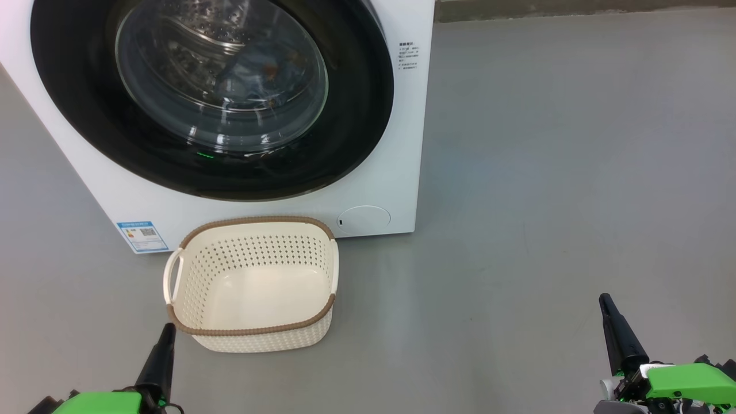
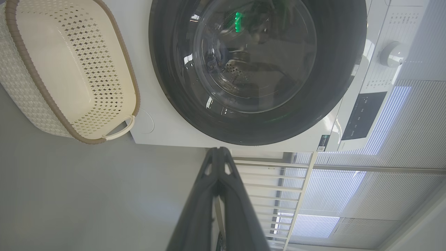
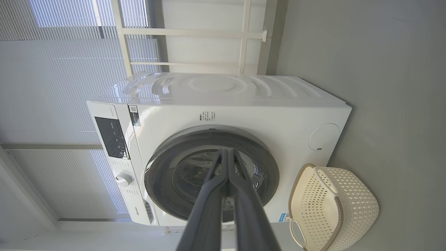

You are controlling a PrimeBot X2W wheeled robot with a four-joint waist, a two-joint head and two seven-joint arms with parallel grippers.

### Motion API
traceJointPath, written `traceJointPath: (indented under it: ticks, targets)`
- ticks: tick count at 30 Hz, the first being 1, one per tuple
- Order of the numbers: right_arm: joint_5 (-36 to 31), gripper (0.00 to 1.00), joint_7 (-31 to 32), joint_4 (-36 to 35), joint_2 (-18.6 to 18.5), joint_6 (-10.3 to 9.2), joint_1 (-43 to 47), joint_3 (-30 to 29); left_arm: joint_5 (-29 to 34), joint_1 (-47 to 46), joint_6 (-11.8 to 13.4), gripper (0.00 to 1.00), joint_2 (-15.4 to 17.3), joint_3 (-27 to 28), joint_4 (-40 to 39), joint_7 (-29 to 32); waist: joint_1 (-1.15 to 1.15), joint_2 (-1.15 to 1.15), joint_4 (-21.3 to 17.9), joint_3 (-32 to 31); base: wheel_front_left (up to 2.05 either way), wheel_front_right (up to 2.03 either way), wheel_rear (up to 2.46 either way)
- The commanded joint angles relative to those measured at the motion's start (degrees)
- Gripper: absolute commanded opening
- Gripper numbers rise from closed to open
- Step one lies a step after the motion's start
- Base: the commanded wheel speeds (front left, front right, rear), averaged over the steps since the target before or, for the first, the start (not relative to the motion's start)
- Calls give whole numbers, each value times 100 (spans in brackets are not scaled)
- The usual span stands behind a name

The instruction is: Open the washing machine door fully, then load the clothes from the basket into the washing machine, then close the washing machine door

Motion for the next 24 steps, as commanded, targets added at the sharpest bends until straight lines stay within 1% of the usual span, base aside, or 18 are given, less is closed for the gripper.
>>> traceJointPath:
  ticks: [1, 24]
  targets:
    - [22, 0, 39, -142, -5, 9, -227, 83, -48, -236, -41, 0, 150, 174, -110, 35, 0, 0, 0, 0, 0, 0, 0]
    - [5, 0, 55, -141, 9, 9, -229, 62, -48, -236, -41, 0, 150, 173, -110, 35, 0, 0, 0, 0, 0, 0, 0]
